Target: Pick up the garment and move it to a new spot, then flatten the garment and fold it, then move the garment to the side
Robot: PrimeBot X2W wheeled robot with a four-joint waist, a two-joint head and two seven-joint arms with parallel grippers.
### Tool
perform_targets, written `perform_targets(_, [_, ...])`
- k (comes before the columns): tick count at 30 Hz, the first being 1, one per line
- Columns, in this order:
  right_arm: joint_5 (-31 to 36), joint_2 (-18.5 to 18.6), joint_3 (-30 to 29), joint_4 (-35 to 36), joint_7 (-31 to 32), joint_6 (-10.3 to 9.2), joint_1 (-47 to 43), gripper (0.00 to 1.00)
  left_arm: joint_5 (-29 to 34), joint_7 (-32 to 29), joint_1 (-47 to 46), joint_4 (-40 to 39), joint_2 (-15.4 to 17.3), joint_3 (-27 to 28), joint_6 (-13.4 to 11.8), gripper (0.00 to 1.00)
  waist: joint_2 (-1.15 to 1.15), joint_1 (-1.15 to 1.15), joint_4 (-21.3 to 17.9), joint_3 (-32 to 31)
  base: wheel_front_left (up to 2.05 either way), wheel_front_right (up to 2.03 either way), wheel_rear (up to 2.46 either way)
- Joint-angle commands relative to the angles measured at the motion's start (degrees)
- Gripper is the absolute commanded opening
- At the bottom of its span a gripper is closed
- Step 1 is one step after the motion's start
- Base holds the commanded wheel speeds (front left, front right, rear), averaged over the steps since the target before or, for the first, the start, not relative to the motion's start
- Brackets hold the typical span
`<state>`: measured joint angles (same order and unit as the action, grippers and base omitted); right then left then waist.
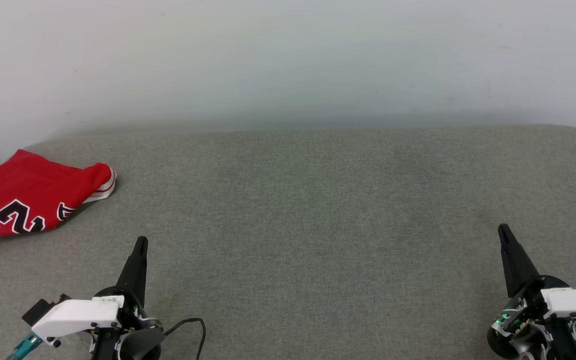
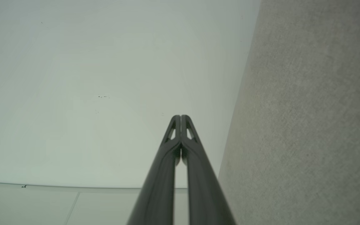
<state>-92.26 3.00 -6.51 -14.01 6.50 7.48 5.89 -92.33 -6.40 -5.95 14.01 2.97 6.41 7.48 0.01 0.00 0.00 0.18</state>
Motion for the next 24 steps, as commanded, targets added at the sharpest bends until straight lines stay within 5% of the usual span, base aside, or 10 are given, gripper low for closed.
perform_targets(1, [0.10,-0.20,0.03,0.00,-0.04,0.02,0.62,0.00,0.20,-0.11,-0.52,0.00,-0.08,0.14,0.02,0.00,-0.01,0.00,0.00,0.00,0.00,0.00,0.00])
perform_targets(8, [0.00,0.00,0.02,-0.21,-0.02,0.01,-0.14,0.00,-0.03,0.03,0.09,0.23,-0.01,-0.12,0.01,0.00,-0.01,0.00,0.00,0.00,0.00,0.00,0.00])
perform_targets(9, [0.02,-0.01,0.06,-0.45,-0.09,0.00,-0.35,1.00,-0.02,0.12,0.22,0.50,-0.03,-0.27,0.00,1.00,-0.01,0.00,0.00,0.01,0.00,0.00,0.00])
perform_targets(24, [2.46,0.68,2.29,2.96,-4.09,0.00,-0.87,1.00,2.62,4.41,-1.52,-2.20,-0.03,-5.66,0.00,1.00,-0.01,0.00,0.15,0.12,0.00,0.00,0.00])
